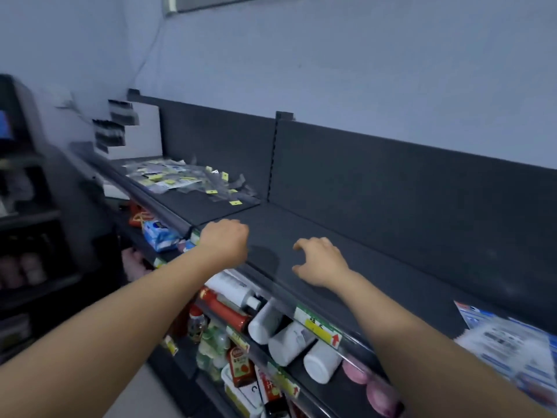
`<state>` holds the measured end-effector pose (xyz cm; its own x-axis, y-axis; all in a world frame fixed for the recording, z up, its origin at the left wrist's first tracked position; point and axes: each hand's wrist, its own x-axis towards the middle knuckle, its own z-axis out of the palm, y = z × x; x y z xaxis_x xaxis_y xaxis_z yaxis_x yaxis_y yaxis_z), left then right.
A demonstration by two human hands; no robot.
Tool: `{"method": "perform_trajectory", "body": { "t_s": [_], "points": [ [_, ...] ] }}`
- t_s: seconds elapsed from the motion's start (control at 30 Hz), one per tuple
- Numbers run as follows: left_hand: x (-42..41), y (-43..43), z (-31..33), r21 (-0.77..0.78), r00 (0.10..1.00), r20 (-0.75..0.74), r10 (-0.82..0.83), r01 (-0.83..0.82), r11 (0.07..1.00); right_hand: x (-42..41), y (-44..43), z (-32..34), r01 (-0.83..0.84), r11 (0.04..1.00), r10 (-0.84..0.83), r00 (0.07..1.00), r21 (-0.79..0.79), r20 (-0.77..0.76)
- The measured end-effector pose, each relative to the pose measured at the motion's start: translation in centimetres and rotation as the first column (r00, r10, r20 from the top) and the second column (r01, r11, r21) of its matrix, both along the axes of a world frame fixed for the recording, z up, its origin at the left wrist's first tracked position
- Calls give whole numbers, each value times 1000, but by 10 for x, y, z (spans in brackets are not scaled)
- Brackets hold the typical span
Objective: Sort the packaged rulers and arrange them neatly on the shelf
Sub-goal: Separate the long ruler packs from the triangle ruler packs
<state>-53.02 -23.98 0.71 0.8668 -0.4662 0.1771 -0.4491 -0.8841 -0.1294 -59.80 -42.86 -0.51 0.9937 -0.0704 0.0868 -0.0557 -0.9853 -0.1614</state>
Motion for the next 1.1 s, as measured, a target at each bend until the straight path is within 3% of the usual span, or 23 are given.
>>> {"method": "perform_trajectory", "body": {
  "t_s": [0.5, 1.1],
  "points": [
    [147, 204, -15, -116, 980, 26, 196, -192, 975, 182, 201, -13, -160, 985, 153, 984, 67, 94],
    [357, 247, -23, -78, 966, -12, 258, -258, 963, 419, 237, -22, -167, 984, 165, 986, 55, 36]
  ]
}}
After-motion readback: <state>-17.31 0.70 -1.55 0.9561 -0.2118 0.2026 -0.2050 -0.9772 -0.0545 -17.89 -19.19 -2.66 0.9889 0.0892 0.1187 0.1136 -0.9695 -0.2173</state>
